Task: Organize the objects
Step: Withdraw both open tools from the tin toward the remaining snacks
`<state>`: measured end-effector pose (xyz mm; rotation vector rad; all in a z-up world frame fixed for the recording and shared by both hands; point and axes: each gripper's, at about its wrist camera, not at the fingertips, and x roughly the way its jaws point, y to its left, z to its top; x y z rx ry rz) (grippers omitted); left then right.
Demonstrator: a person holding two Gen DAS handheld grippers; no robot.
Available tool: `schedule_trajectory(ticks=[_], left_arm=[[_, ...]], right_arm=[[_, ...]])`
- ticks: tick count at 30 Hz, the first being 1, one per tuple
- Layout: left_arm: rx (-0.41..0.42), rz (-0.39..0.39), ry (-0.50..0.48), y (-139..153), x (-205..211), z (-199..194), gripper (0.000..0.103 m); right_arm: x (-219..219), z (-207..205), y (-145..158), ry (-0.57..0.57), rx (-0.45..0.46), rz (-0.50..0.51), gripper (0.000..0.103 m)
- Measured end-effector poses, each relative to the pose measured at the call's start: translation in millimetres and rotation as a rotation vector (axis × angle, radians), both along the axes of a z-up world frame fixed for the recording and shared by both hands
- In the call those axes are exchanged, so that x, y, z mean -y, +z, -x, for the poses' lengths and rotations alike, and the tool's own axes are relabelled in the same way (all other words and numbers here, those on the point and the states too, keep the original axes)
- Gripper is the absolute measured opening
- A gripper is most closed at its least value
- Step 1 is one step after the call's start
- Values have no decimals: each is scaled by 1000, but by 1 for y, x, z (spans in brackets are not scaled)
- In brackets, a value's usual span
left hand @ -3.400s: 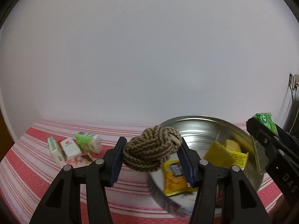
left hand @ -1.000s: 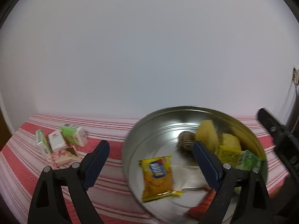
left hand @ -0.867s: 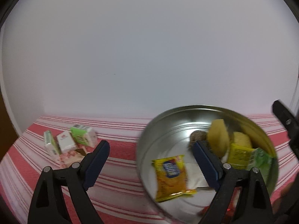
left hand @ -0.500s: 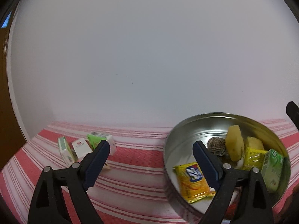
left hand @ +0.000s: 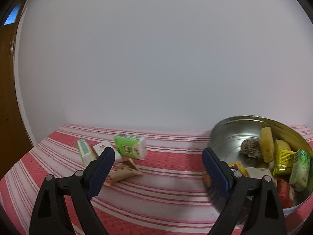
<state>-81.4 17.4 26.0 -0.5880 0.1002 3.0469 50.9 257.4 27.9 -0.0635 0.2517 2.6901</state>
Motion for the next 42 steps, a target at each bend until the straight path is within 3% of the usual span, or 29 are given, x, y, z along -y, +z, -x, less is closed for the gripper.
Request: schedule_trajectory(ticks=[25,34,42], left_arm=[[-3,0,87,-3,85,19,92],[28,10,212,-5,147,36,92],[94,-15,375,-10,200,50,92]], right_arm=[[123,35,0,181,32,-4,103],[167,59,-4,284,65,-11,103],[211,103,-14,434,237,-12,102]])
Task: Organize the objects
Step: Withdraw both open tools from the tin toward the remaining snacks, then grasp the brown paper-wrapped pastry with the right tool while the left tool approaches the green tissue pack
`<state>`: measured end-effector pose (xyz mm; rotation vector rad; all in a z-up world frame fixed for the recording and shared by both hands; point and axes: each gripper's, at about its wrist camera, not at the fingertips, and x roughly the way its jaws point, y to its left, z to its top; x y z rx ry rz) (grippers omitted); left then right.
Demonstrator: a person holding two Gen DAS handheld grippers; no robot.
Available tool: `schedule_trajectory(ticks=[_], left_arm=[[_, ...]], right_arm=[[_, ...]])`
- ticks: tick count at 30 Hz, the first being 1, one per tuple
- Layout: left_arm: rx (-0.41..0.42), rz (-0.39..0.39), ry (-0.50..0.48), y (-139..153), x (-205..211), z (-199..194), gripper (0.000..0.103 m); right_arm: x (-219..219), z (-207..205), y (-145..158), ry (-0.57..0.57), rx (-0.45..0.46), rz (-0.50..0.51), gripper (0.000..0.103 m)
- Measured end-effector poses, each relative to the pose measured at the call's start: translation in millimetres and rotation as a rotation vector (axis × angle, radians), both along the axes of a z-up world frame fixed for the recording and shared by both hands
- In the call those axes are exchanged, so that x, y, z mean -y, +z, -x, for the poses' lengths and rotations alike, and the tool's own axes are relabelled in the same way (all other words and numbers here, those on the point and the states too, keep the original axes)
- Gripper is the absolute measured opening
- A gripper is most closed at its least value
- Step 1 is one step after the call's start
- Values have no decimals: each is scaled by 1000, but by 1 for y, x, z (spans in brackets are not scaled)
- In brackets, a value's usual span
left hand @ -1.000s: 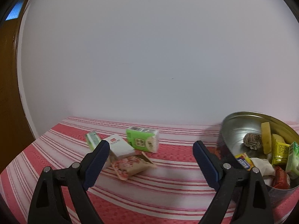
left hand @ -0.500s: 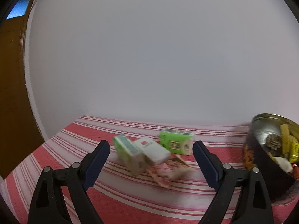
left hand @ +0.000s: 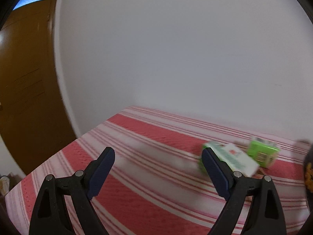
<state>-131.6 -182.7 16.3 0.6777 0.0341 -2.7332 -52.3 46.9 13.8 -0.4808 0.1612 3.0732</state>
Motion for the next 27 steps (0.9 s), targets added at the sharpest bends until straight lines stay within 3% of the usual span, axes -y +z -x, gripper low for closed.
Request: schedule_trajectory(ticks=[2,9,13,19,27], left_arm=[[12,5,23,-1,5,1,92],[49,-51,48,-5,17,1,92],[58,-64,52,-5,17,1,92],[73,-104,44,-4,18,1,92],[80,-108,38,-4,19,6,92]], right_arm=[[7,11,-2,28,47,-10,96],[37,62,-22,183,261,-16,92],[43,89,-34,232,386,-2,83],[58,120,-58,298,563,-8,78],[67,120,-60,316,572,-70,57]])
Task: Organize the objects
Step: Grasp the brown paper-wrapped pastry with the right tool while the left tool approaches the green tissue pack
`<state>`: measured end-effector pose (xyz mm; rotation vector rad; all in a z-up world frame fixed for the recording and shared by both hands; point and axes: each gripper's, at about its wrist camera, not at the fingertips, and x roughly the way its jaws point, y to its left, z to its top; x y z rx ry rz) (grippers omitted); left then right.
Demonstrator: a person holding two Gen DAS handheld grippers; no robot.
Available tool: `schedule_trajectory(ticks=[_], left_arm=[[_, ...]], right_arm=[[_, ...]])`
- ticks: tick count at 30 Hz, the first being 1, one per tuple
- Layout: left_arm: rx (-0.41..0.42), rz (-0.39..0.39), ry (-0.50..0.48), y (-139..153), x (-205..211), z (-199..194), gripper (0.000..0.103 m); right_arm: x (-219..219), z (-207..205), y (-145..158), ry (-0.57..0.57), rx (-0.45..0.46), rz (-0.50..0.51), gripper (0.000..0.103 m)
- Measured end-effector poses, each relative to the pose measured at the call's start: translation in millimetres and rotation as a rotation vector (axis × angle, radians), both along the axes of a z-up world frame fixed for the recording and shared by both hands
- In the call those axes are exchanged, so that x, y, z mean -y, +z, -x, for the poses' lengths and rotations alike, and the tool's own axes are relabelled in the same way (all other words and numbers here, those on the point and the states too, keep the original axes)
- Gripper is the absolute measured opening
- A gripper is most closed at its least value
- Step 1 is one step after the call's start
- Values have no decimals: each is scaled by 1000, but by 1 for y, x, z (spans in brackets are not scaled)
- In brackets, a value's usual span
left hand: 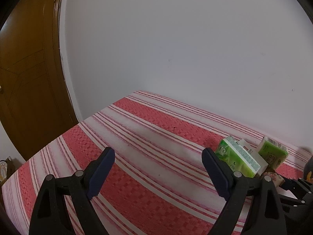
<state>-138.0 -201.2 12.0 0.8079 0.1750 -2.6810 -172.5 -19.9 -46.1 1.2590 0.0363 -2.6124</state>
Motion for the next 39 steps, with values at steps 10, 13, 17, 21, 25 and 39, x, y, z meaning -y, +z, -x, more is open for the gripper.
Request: schedule_trajectory(ticks=[10,13,17,21,25,39], left_arm=[[2,-25,-23,0,-9,-1,92],[26,-21,-26,-4,-11,2,92],[18,-36,-24,-5,-6,4,92],[-2,-66,-59,-5,-8,4,92],[-30,-115,-92,-2,-15,3,92],[97,-79,-82,-12,-77,60,66]], right_arm=[[-43,-32,12,0,-55,155,20],[-46,-36,11,27,-38,190,21],[-58,-37,13,27,-35,253,20],[-68,-48,22,19,-100,289,20],[-74,-65,36,-37,-204,240,20],[-84,-73,61,-112,-385,85,20]])
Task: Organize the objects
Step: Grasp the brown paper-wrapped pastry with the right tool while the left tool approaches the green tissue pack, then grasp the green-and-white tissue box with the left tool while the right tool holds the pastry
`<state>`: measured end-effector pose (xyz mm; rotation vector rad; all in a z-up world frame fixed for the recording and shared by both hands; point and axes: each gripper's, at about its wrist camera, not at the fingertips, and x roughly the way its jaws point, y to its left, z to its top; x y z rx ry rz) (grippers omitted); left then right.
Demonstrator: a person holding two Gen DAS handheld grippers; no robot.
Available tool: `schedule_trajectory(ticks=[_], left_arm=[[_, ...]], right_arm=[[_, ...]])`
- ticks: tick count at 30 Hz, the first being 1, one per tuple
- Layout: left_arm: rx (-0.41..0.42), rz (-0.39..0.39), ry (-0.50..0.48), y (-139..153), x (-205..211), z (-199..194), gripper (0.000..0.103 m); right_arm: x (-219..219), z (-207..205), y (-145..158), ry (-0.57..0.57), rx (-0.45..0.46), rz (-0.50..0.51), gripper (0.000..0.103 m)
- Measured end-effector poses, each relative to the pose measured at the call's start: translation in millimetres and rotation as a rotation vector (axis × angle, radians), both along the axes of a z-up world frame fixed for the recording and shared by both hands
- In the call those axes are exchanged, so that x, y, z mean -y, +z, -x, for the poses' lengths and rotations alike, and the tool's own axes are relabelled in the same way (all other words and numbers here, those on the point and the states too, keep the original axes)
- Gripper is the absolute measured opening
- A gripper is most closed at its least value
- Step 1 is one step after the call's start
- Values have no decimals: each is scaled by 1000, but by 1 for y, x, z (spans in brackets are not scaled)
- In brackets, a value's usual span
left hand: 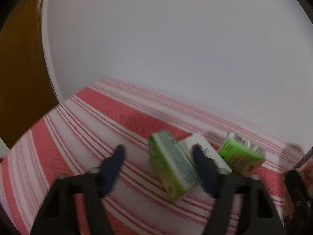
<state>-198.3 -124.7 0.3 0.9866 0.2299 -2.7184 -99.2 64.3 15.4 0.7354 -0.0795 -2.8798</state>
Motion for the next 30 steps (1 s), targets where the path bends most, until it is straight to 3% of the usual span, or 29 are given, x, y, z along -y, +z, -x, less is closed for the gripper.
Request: schedule_trajectory(ticks=[6,10,13,17,23,27,30], left_arm=[[-17,-16,-61,0,4,-2,54],[-5,-124,-114,-4,18,5,56],[11,-116,-103,-5,22,9,62],[59,-116,-83,-3,27,8,61],[86,-189,-148,1,43,-3,43],[80,-132,-152,1,40,-5,30],[55,-100,-130,1,39,-9,29]], right_arm=[[15,-4,-3,11,-8,-23,20],[21,-6,-2,10,-13,-26,20],[24,-8,-3,13,-17,-35,20],[26,-12,1,49,-20,-41,20],[25,-13,2,44,-7,-22,21],[26,-15,4,49,-10,-26,21],[26,-18,8,51,-21,-22,21]])
